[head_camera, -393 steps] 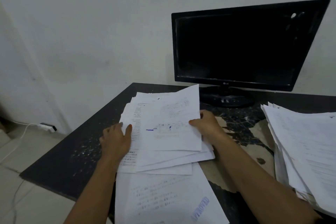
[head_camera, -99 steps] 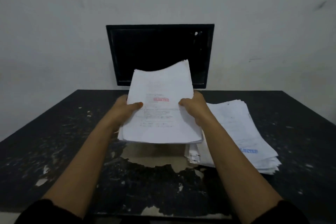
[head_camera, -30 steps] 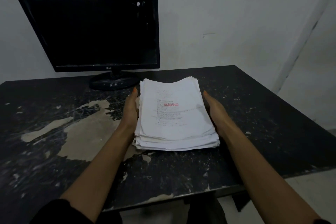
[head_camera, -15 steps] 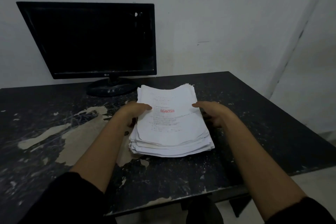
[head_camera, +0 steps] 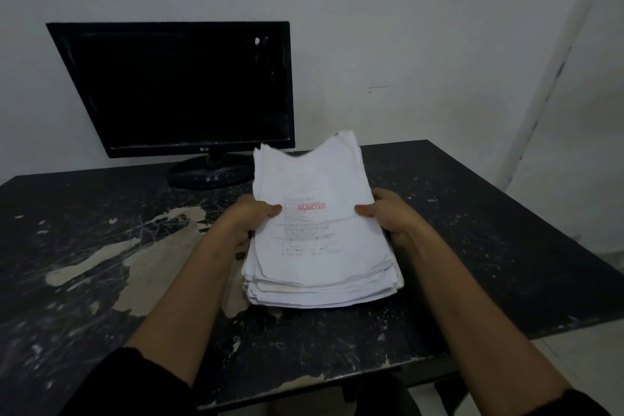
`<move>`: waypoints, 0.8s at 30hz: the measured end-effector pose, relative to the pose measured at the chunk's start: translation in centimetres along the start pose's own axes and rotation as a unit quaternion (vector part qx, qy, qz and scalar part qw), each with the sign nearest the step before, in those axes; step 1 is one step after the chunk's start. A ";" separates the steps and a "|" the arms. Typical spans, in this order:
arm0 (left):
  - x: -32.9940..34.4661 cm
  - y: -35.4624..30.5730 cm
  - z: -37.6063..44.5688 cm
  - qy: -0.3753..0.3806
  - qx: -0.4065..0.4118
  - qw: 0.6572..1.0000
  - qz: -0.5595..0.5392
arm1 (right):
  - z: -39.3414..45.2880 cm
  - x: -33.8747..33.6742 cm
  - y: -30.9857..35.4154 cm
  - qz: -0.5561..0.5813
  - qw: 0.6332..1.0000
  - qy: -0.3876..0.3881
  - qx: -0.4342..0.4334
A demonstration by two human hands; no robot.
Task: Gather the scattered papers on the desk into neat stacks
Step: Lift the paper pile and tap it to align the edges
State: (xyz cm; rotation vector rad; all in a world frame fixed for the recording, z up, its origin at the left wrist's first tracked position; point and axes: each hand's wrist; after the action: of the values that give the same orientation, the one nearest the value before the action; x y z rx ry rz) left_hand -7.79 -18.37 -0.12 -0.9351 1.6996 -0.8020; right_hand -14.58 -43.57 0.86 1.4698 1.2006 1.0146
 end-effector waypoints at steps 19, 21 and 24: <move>-5.3 -4.1 -5.9 -0.145 0.303 0.932 -0.134 | -3.1 4.4 5.9 0.143 0.950 0.020 -0.276; -6.1 -5.2 -6.0 -0.148 0.323 0.923 -0.148 | -3.3 4.5 7.0 0.158 0.941 0.026 -0.298; -7.0 -7.2 -6.5 -0.139 0.362 0.907 -0.162 | -3.6 4.5 8.6 0.181 0.925 0.046 -0.330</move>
State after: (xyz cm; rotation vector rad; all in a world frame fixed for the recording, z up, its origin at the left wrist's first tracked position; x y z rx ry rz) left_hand -11.05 -15.20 10.93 -0.7538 0.8801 -1.3302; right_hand -15.55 -39.15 10.11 1.1159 0.5487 1.5686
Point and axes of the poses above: each hand's wrist, its own z-axis towards the middle knuckle, its own x-axis out of the palm, y = z × x, and after that the axes turned 11 degrees about z, right-handed
